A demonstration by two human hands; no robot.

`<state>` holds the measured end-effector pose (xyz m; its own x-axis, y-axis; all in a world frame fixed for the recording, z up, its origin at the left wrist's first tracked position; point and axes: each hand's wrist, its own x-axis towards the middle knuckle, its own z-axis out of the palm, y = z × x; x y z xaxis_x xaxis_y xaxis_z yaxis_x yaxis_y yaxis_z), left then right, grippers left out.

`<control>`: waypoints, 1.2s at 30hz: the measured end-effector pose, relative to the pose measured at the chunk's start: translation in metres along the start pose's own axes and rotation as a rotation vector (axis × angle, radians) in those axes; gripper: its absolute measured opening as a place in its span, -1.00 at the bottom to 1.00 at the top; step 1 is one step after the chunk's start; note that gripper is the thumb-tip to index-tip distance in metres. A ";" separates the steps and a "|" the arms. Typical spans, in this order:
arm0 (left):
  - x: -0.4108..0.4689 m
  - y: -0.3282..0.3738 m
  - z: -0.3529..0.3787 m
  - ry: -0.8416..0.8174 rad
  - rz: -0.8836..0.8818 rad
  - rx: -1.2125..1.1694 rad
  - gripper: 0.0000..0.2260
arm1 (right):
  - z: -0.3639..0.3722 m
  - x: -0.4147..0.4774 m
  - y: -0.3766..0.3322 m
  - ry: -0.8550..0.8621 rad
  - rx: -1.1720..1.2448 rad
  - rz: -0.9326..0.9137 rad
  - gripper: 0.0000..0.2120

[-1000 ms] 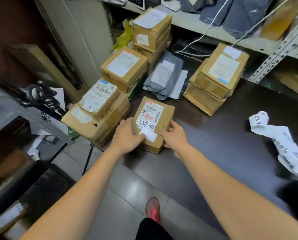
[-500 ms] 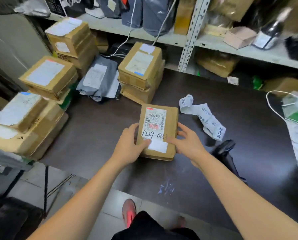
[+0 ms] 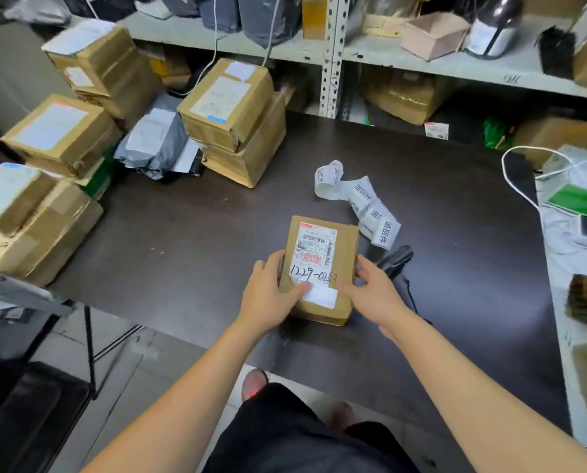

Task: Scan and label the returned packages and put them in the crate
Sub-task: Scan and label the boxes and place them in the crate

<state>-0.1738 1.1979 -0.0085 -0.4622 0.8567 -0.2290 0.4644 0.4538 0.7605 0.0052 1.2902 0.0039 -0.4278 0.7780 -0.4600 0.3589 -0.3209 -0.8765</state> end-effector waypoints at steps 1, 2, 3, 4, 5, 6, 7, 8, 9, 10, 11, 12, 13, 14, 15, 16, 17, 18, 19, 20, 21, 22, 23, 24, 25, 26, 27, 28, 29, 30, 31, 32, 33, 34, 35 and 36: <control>0.000 0.000 0.002 0.008 -0.017 0.011 -0.33 | -0.001 -0.001 0.000 0.004 -0.007 0.005 -0.57; 0.001 0.001 0.004 0.016 -0.028 0.024 -0.31 | -0.003 -0.001 0.002 0.006 -0.028 -0.002 -0.58; 0.002 0.001 0.006 0.023 -0.033 0.039 -0.30 | -0.004 -0.002 0.002 0.012 -0.057 -0.017 -0.60; 0.004 0.001 0.007 0.027 -0.036 0.054 -0.29 | -0.006 -0.001 0.002 0.027 -0.095 -0.021 -0.63; 0.005 0.000 0.008 0.029 -0.040 0.066 -0.27 | -0.008 0.000 0.001 0.072 -0.153 -0.020 -0.65; 0.008 -0.002 0.008 0.027 -0.046 0.070 -0.26 | -0.011 0.001 0.000 0.150 -0.231 -0.018 -0.67; 0.010 -0.004 0.008 0.021 -0.054 0.069 -0.24 | -0.013 0.000 -0.001 0.252 -0.296 -0.029 -0.72; 0.012 -0.006 0.007 0.012 -0.061 0.068 -0.22 | -0.017 -0.003 -0.002 0.372 -0.345 -0.065 -0.82; 0.014 -0.007 0.007 0.001 -0.066 0.071 -0.20 | -0.020 -0.006 -0.003 0.492 -0.368 -0.112 -0.94; 0.016 -0.008 0.006 -0.006 -0.068 0.077 -0.18 | -0.023 -0.010 -0.003 0.604 -0.399 -0.155 -0.96; 0.019 -0.009 0.006 -0.009 -0.068 0.083 -0.16 | -0.027 -0.012 -0.001 0.689 -0.432 -0.172 -0.91; 0.021 -0.011 0.006 -0.010 -0.067 0.087 -0.15 | -0.030 -0.013 0.003 0.743 -0.473 -0.154 -0.89; 0.022 -0.011 0.006 -0.009 -0.064 0.088 -0.15 | -0.033 -0.014 0.007 0.769 -0.528 -0.100 -0.84; 0.023 -0.011 0.006 -0.008 -0.059 0.087 -0.16 | -0.035 -0.013 0.012 0.757 -0.610 0.000 -0.71; 0.023 -0.011 0.007 -0.005 -0.052 0.085 -0.18 | -0.037 -0.012 0.016 0.713 -0.688 0.116 -0.55; 0.023 -0.011 0.008 -0.002 -0.047 0.082 -0.20 | -0.038 -0.011 0.020 0.663 -0.748 0.218 -0.43; 0.023 -0.012 0.008 0.002 -0.046 0.077 -0.21 | -0.038 -0.009 0.024 0.623 -0.793 0.288 -0.40; 0.022 -0.012 0.008 0.007 -0.049 0.069 -0.22 | -0.039 -0.008 0.027 0.593 -0.832 0.325 -0.42; 0.022 -0.012 0.008 0.012 -0.054 0.064 -0.22 | -0.039 -0.006 0.029 0.572 -0.874 0.343 -0.47; 0.021 -0.011 0.008 0.015 -0.055 0.065 -0.22 | -0.040 -0.005 0.030 0.558 -0.920 0.352 -0.53; 0.021 -0.011 0.008 0.015 -0.053 0.073 -0.22 | -0.040 -0.003 0.030 0.548 -0.962 0.355 -0.57; 0.021 -0.011 0.009 0.013 -0.051 0.081 -0.22 | -0.041 -0.002 0.030 0.532 -0.996 0.352 -0.59; 0.021 -0.012 0.009 0.012 -0.052 0.085 -0.22 | -0.041 0.000 0.029 0.508 -1.026 0.348 -0.58; 0.021 -0.011 0.009 0.010 -0.055 0.085 -0.22 | -0.041 0.002 0.027 0.480 -1.047 0.348 -0.55; 0.021 -0.011 0.009 0.007 -0.058 0.085 -0.22 | -0.042 0.003 0.025 0.458 -1.052 0.357 -0.53; 0.021 -0.010 0.009 0.005 -0.061 0.085 -0.22 | -0.042 0.004 0.023 0.448 -1.035 0.370 -0.54; 0.021 -0.010 0.009 0.004 -0.065 0.085 -0.21 | -0.044 0.005 0.021 0.451 -1.004 0.379 -0.58; 0.022 -0.009 0.009 0.003 -0.070 0.086 -0.21 | -0.046 0.004 0.018 0.465 -0.960 0.375 -0.65; 0.022 -0.009 0.010 0.003 -0.074 0.087 -0.21 | -0.048 0.002 0.014 0.488 -0.891 0.351 -0.75; 0.022 -0.007 0.011 0.004 -0.077 0.087 -0.21 | -0.050 0.000 0.010 0.513 -0.792 0.311 -0.84; 0.022 -0.006 0.011 0.008 -0.079 0.085 -0.21 | -0.052 -0.003 0.004 0.532 -0.675 0.266 -0.90; 0.021 -0.004 0.012 0.013 -0.080 0.081 -0.22 | -0.052 -0.006 -0.004 0.544 -0.553 0.224 -0.91; 0.021 -0.002 0.014 0.018 -0.082 0.076 -0.22 | -0.051 -0.010 -0.015 0.544 -0.430 0.195 -0.88; 0.021 0.000 0.015 0.022 -0.084 0.071 -0.23 | -0.049 -0.015 -0.025 0.527 -0.309 0.175 -0.85; 0.021 0.002 0.016 0.025 -0.089 0.069 -0.23 | -0.047 -0.019 -0.036 0.489 -0.197 0.164 -0.83; 0.021 0.004 0.018 0.025 -0.098 0.070 -0.22 | -0.044 -0.024 -0.047 0.439 -0.112 0.164 -0.82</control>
<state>-0.1682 1.2224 -0.0215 -0.5266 0.8012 -0.2843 0.4670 0.5520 0.6908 0.0354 1.3108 0.0623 0.0237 0.8844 -0.4661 0.4899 -0.4167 -0.7657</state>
